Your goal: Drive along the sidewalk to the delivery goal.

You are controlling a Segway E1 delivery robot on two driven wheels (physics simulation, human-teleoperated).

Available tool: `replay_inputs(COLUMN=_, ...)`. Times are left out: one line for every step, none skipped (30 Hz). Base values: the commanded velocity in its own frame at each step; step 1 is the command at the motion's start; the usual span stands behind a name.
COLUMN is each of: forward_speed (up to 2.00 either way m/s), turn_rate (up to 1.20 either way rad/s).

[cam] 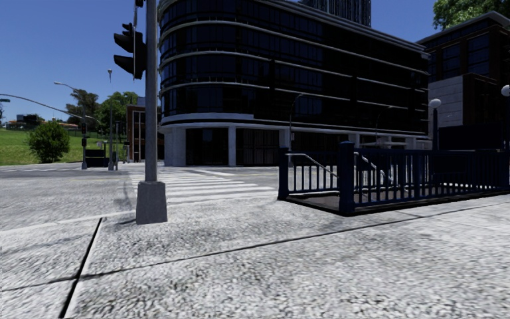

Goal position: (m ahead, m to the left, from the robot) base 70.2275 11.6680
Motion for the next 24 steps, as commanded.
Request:
replay_inputs(forward_speed=2.00, turn_rate=0.00)
replay_inputs(forward_speed=2.00, turn_rate=0.00)
replay_inputs(forward_speed=2.00, turn_rate=0.00)
replay_inputs(forward_speed=2.00, turn_rate=0.00)
replay_inputs(forward_speed=2.00, turn_rate=0.00)
replay_inputs(forward_speed=2.00, turn_rate=0.06)
replay_inputs(forward_speed=2.00, turn_rate=0.13)
replay_inputs(forward_speed=2.00, turn_rate=0.16)
replay_inputs(forward_speed=2.00, turn_rate=0.16)
replay_inputs(forward_speed=2.00, turn_rate=0.18)
replay_inputs(forward_speed=2.00, turn_rate=0.20)
replay_inputs(forward_speed=2.00, turn_rate=0.25)
replay_inputs(forward_speed=2.00, turn_rate=0.30)
replay_inputs(forward_speed=2.00, turn_rate=0.34)
replay_inputs(forward_speed=2.00, turn_rate=0.34)
replay_inputs(forward_speed=2.00, turn_rate=0.41)
replay_inputs(forward_speed=2.00, turn_rate=0.42)
replay_inputs(forward_speed=2.00, turn_rate=0.43)
replay_inputs(forward_speed=2.00, turn_rate=0.43)
replay_inputs(forward_speed=2.00, turn_rate=0.43)
replay_inputs(forward_speed=2.00, turn_rate=0.43)
replay_inputs(forward_speed=2.00, turn_rate=0.43)
replay_inputs(forward_speed=2.00, turn_rate=0.43)
replay_inputs(forward_speed=2.00, turn_rate=0.43)
